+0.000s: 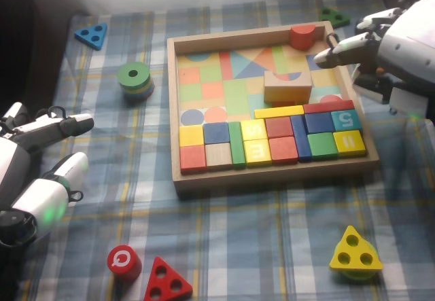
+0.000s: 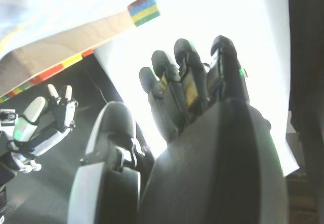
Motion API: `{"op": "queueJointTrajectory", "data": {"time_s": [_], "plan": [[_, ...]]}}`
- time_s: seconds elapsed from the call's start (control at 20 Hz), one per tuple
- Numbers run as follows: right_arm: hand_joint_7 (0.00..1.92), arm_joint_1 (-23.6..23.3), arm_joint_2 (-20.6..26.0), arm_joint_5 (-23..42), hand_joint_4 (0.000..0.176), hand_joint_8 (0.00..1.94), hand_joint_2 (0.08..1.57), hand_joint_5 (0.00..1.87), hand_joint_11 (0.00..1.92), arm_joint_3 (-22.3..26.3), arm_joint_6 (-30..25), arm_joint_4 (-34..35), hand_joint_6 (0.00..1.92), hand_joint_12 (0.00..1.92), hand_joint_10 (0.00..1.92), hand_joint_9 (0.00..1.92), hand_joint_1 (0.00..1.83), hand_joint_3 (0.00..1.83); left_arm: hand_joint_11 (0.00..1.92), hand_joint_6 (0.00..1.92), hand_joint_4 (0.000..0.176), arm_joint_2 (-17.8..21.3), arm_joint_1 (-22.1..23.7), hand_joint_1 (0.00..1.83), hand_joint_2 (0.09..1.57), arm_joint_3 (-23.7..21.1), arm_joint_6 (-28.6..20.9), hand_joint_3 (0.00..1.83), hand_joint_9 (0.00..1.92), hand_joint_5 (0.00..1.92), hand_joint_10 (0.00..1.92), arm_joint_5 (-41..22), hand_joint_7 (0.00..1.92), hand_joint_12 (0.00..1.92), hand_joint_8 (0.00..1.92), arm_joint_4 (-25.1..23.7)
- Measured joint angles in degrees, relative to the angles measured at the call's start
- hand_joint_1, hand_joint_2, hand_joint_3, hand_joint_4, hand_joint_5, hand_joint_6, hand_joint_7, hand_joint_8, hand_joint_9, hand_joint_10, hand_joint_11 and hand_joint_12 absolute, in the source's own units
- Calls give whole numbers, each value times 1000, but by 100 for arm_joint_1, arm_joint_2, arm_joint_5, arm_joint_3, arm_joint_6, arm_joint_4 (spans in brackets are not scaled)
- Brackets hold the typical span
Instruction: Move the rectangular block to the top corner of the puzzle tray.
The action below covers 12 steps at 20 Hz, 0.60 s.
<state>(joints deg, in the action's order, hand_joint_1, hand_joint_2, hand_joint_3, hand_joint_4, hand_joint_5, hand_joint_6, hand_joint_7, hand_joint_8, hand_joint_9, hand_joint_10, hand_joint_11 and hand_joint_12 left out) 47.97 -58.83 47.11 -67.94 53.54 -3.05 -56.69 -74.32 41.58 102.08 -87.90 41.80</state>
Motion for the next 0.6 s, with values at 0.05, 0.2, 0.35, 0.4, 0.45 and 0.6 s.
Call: {"op": "queueJointTrajectory", "data": {"time_s": [0.05, 0.2, 0.35, 0.4, 0.45, 0.6], "plan": [[1362, -11, -107, 0, 0, 1941, 1276, 763, 1592, -251, -662, -225, 5, 1921, 1921, 1541, 1241, 0, 0, 6, 7, 0, 0, 592, 1434, 0, 0, 0, 378, 681, 6, 0, 582, 0, 1, -4], [1297, -11, -326, -59, 0, 1941, 1276, 756, 1537, -776, -1821, -581, 7, 1921, 1921, 1479, 1346, 0, 0, 6, 0, 0, 0, 548, 1438, 0, 0, 2, 378, 688, 5, 0, 589, 0, 2, 2], [1344, -85, -330, -120, 0, 1941, 1241, 786, 1556, -780, -1884, -831, 12, 1921, 1921, 1501, 1453, 0, 0, 5, 1, 0, -4, 545, 1444, 0, 0, 1, 372, 684, 5, 0, 582, 0, 3, -22], [1364, -142, -334, -142, 0, 1941, 1234, 789, 1568, -778, -1886, -929, 10, 1921, 1921, 1513, 1486, 0, 0, 5, 0, 0, -13, 571, 1440, 0, 0, 0, 369, 688, 3, -2, 583, 0, 2, -33], [1367, -212, -334, -157, 0, 1941, 1222, 796, 1580, -772, -1884, -984, 10, 1921, 1921, 1521, 1530, 0, 0, 5, 0, 2, -26, 579, 1438, -7, -2, 0, 367, 688, 2, -4, 581, 0, 1, -22], [1349, -450, -334, -330, 0, 1941, 1224, 779, 1573, -767, -1891, -1419, 2, 1921, 1921, 1507, 1544, 0, 0, 1, 6, 2, -26, 562, 1438, -11, -2, 0, 366, 683, 1, -2, 575, 0, 0, 9]]}}
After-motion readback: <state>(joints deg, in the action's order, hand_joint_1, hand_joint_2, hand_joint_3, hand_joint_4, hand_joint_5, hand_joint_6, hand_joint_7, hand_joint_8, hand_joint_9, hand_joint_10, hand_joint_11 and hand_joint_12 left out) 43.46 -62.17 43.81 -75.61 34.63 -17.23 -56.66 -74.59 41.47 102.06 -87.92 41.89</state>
